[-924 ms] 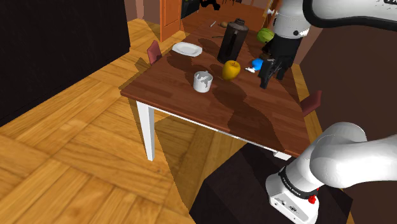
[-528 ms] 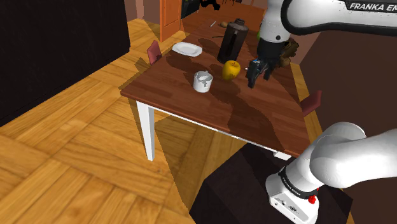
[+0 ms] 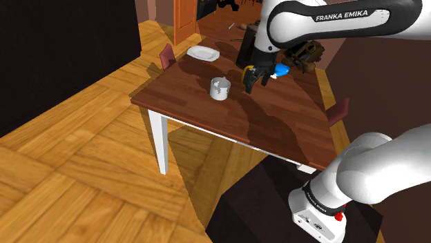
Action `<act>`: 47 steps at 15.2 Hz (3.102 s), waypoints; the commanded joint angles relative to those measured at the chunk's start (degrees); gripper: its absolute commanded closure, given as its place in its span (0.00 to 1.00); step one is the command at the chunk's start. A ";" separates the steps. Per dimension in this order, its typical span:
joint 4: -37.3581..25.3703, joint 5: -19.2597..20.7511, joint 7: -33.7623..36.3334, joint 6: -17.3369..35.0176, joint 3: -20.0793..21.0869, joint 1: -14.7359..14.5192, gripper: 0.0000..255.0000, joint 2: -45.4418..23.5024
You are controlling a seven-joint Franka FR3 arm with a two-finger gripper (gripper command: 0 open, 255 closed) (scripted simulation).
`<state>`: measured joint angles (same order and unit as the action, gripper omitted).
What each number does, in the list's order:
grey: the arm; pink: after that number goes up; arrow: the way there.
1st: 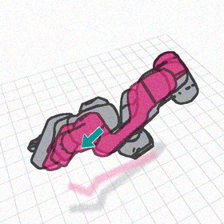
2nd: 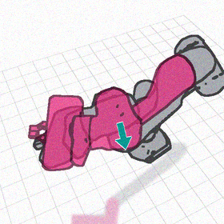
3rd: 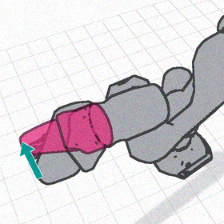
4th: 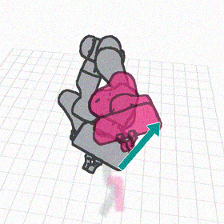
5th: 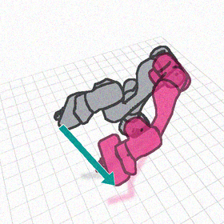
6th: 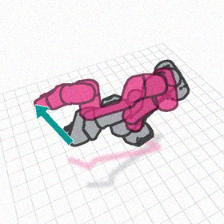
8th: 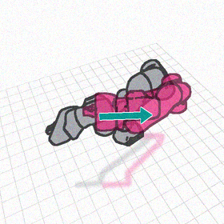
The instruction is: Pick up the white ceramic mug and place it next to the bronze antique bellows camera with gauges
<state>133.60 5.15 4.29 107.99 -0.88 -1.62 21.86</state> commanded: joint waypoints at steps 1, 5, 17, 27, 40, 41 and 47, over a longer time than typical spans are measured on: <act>-1.67 -0.02 -0.80 3.00 -0.38 0.00 0.00 -3.84; -6.06 -0.39 -2.16 8.22 -0.78 -0.12 0.00 -12.05; -26.38 -2.57 -6.49 16.98 -0.66 -0.04 0.00 -37.05; -25.69 -2.62 -6.64 21.96 -0.65 0.15 0.00 -41.16; -25.69 -2.62 -6.64 21.95 -0.65 0.15 1.00 -41.16; -25.69 -2.62 -6.64 21.95 -0.65 0.15 1.00 -41.16; -26.79 -2.66 -6.75 19.35 -0.64 0.14 1.00 -39.65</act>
<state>106.97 2.49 -2.48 127.86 -1.53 -1.46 -18.15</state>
